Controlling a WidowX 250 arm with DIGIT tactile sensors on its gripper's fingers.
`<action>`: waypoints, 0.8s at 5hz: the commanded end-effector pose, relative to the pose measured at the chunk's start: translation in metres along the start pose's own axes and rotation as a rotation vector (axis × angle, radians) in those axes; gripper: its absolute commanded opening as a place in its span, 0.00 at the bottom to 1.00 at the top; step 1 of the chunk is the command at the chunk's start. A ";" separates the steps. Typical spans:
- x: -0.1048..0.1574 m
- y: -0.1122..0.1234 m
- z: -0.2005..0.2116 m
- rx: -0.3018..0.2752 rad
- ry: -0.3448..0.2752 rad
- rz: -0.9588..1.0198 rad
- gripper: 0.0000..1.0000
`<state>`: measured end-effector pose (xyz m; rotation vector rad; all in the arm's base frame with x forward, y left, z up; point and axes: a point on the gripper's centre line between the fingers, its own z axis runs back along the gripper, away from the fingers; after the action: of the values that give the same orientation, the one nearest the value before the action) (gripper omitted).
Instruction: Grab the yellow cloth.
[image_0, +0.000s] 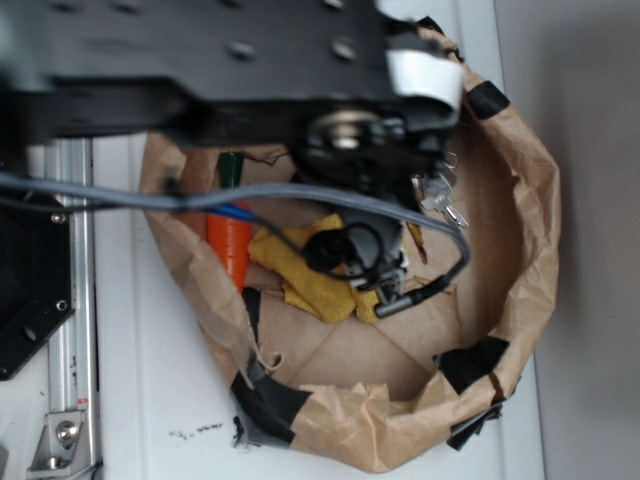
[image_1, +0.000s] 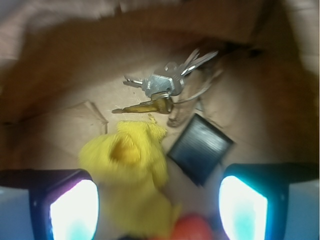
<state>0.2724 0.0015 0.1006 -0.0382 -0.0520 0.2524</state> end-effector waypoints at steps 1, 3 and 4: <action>-0.021 -0.030 -0.053 -0.067 0.127 -0.222 1.00; -0.022 -0.030 -0.064 -0.053 0.145 -0.152 0.00; -0.020 -0.028 -0.052 -0.015 0.092 -0.144 0.00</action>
<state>0.2639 -0.0280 0.0385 -0.0558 0.0904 0.1144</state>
